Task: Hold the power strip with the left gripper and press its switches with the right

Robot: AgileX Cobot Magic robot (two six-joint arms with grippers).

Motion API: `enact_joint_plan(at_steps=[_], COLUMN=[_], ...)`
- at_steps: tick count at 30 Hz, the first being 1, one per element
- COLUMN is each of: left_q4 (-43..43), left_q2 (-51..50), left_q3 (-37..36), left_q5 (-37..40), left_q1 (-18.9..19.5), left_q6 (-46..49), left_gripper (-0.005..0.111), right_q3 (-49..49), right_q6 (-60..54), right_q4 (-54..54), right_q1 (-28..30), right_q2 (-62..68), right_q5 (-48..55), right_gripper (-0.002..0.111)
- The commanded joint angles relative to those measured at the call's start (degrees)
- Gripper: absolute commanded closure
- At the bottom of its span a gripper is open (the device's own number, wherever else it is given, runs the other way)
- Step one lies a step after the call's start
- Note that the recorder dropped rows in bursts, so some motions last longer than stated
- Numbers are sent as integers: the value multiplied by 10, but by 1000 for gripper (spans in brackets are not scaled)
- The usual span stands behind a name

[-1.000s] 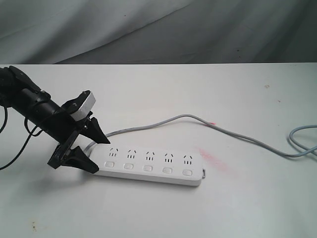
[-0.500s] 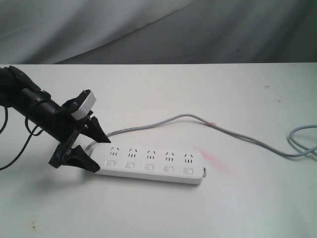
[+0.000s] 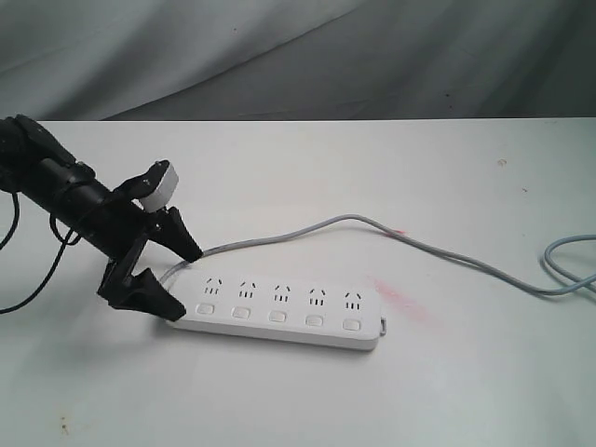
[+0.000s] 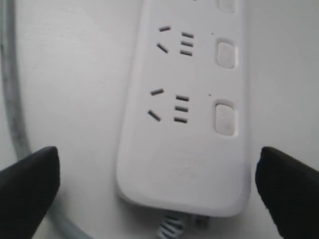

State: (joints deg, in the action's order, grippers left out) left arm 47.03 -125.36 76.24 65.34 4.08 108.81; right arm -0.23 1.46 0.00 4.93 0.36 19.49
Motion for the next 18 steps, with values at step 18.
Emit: enact_joint_plan(at_steps=[18], left_q4=[7], left_q2=[338], left_q3=[106], left_q5=[-162], left_q1=[0], left_q6=[-410], left_gripper=[16], right_q3=[2], right_q6=[-1], right_q4=[-4], right_q1=[4], right_q2=[-4], right_q5=[-1], right_gripper=[108])
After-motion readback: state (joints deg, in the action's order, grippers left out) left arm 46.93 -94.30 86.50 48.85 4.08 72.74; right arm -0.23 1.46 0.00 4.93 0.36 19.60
